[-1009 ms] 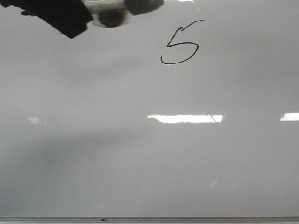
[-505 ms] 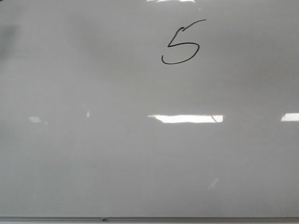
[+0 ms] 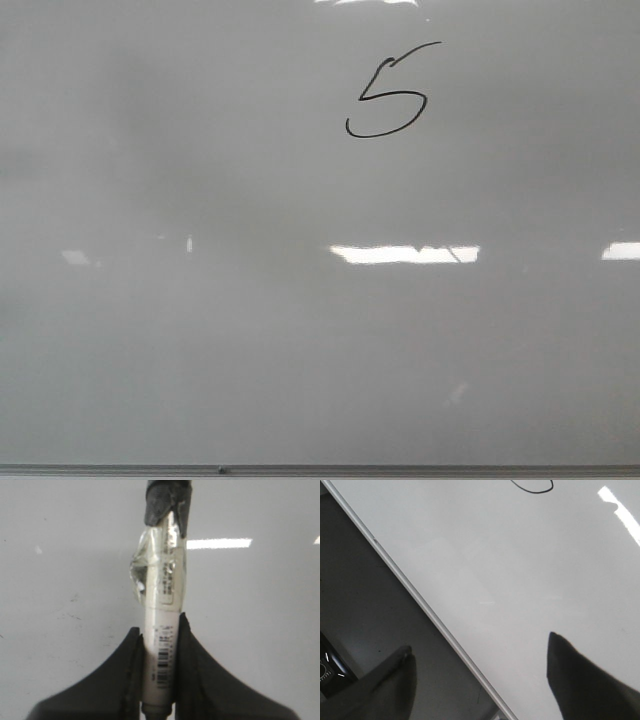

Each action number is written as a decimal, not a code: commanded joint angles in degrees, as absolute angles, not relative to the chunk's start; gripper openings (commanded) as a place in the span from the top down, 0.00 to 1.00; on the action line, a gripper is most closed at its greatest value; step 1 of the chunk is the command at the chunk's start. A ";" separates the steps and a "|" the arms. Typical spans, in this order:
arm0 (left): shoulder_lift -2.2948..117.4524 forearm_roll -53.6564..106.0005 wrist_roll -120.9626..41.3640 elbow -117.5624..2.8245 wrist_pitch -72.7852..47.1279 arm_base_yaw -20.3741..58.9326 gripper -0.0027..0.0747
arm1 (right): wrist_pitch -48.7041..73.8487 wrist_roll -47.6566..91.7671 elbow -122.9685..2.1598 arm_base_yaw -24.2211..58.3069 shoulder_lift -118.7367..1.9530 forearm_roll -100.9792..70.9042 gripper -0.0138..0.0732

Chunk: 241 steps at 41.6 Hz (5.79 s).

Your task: Write number 5 on whiteboard

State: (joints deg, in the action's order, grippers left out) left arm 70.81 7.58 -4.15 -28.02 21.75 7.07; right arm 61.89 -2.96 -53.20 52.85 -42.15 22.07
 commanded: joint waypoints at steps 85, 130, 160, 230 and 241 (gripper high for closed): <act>55.97 4.71 -3.81 -49.88 -31.13 19.39 0.62 | 57.92 -12.79 -54.45 52.81 -42.09 24.16 0.20; 52.33 6.58 -3.81 -49.88 -31.46 36.42 0.99 | 57.98 -25.46 -53.82 52.81 -42.09 24.16 0.91; 52.33 6.58 -3.81 -49.88 -31.37 36.42 0.99 | 57.94 -25.46 -53.63 52.81 -42.09 24.60 0.91; -1.26 0.56 -3.70 0.62 3.23 -0.30 0.99 | 58.10 -25.46 -53.63 52.81 -42.09 24.60 0.91; -1.26 0.56 -3.70 0.62 3.41 -0.30 0.99 | 58.10 -25.46 -53.63 52.81 -42.09 24.60 0.91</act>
